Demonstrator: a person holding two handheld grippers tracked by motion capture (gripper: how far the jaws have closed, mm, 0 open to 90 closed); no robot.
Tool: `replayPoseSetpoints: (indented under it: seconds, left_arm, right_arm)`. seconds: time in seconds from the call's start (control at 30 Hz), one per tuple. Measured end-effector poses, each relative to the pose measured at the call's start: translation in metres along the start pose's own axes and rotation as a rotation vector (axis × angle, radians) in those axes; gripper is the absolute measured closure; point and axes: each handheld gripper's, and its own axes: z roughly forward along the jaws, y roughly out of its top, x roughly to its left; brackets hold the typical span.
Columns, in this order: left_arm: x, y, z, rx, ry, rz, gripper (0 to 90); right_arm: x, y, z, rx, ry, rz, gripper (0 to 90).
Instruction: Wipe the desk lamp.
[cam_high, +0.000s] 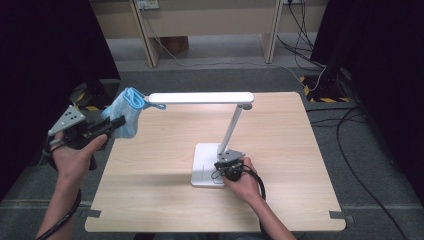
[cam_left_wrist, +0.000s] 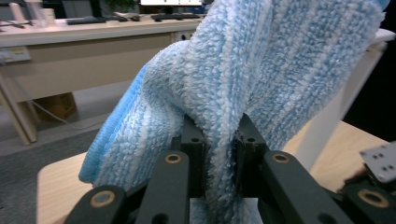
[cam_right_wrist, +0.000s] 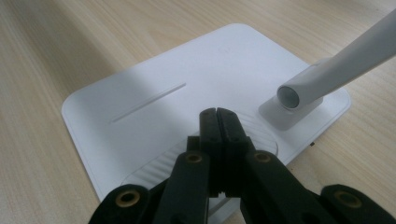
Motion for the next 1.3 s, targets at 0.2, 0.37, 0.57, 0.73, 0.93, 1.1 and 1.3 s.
replayPoseSetpoints:
  seconds: [0.2, 0.37, 0.57, 0.73, 0.93, 1.1, 1.3]
  left_arm:
    - [0.005, 0.016, 0.004, -0.003, 0.053, -0.006, 77.1]
    - [0.001, 0.028, 0.010, -0.006, 0.064, 0.012, 77.1]
    - [0.004, 0.044, 0.010, -0.020, 0.130, 0.008, 77.1]
    - [-0.006, 0.052, 0.015, 0.001, 0.113, 0.076, 77.0]
    - [0.001, 0.059, 0.014, 0.000, 0.184, 0.060, 77.0]
    - [0.002, 0.058, 0.012, -0.018, 0.158, 0.032, 77.0]
    - [-0.012, 0.060, 0.021, 0.001, 0.100, 0.056, 77.0]
  right_arm:
    - [-0.001, -0.001, 0.001, -0.011, -0.004, 0.000, 90.0]
    - [0.000, -0.001, 0.001, -0.014, -0.006, -0.001, 90.0]
    - [0.000, -0.001, 0.002, -0.015, -0.011, -0.014, 90.0]
    - [0.000, -0.002, 0.002, -0.016, -0.008, -0.015, 90.0]
    - [0.000, -0.002, 0.001, -0.016, -0.009, -0.015, 90.0]
    - [0.000, -0.002, 0.001, -0.018, -0.007, -0.009, 90.0]
    - [0.000, -0.002, 0.001, -0.019, -0.008, -0.010, 90.0]
